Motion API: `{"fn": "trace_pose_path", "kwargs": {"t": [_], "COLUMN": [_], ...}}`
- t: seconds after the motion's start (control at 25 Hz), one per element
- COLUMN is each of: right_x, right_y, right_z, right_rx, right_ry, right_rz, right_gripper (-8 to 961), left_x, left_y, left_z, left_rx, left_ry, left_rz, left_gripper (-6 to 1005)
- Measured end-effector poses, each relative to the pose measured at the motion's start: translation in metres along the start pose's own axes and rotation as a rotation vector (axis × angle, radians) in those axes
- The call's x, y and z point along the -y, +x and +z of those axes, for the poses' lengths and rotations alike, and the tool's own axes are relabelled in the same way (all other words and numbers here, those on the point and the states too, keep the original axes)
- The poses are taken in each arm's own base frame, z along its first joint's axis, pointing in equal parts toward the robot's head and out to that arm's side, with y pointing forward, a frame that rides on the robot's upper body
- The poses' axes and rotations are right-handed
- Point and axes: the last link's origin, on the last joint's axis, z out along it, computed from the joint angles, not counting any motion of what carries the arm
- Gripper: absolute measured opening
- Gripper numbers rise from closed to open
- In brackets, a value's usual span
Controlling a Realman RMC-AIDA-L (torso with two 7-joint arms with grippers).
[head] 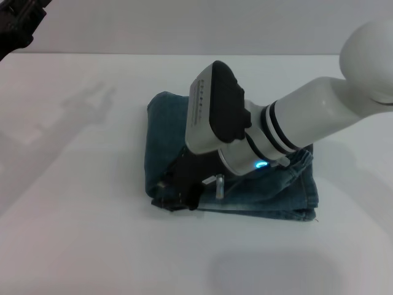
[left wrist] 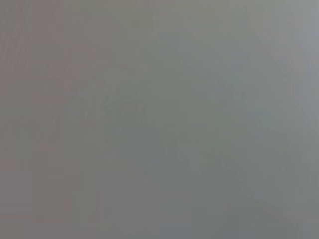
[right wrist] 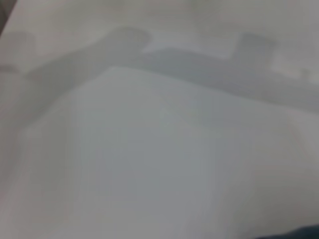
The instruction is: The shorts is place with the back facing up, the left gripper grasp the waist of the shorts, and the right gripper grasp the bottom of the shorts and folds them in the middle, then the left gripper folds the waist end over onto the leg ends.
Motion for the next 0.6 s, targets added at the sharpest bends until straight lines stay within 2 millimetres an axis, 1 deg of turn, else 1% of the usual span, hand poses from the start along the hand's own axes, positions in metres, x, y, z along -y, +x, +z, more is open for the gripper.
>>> {"fn": "trace_pose_path", "kwargs": {"t": [0.12, 0.28, 0.32, 0.36, 0.4, 0.52, 0.6], "right_x": [-0.013, -0.037, -0.041, -0.044, -0.044, -0.044, -0.040], "right_y": [-0.005, -0.016, -0.019, -0.022, -0.022, -0.017, -0.009], "right_z": [-0.003, -0.016, -0.022, -0.039, -0.039, -0.067, -0.086], "right_rx": [0.024, 0.137, 0.181, 0.307, 0.307, 0.544, 0.721], "right_ry": [-0.053, -0.127, -0.126, -0.099, -0.099, -0.002, 0.111], "right_rz": [-0.056, -0.151, -0.167, -0.190, -0.190, -0.199, -0.175], "right_gripper": [359, 359, 359, 359, 359, 359, 359], "left_x": [0.001, 0.002, 0.002, 0.003, 0.003, 0.004, 0.005], "left_y": [0.000, 0.000, 0.000, 0.000, 0.000, -0.002, -0.003], "left_z": [0.000, -0.001, -0.002, -0.002, -0.002, -0.002, -0.003], "left_rx": [0.000, 0.000, 0.001, 0.007, 0.007, 0.016, 0.021], "left_ry": [0.003, 0.009, 0.012, 0.015, 0.015, 0.026, 0.035], "left_rz": [0.000, 0.004, 0.005, 0.009, 0.009, 0.015, 0.019], "left_gripper": [315, 314, 314, 313, 313, 312, 312]}}
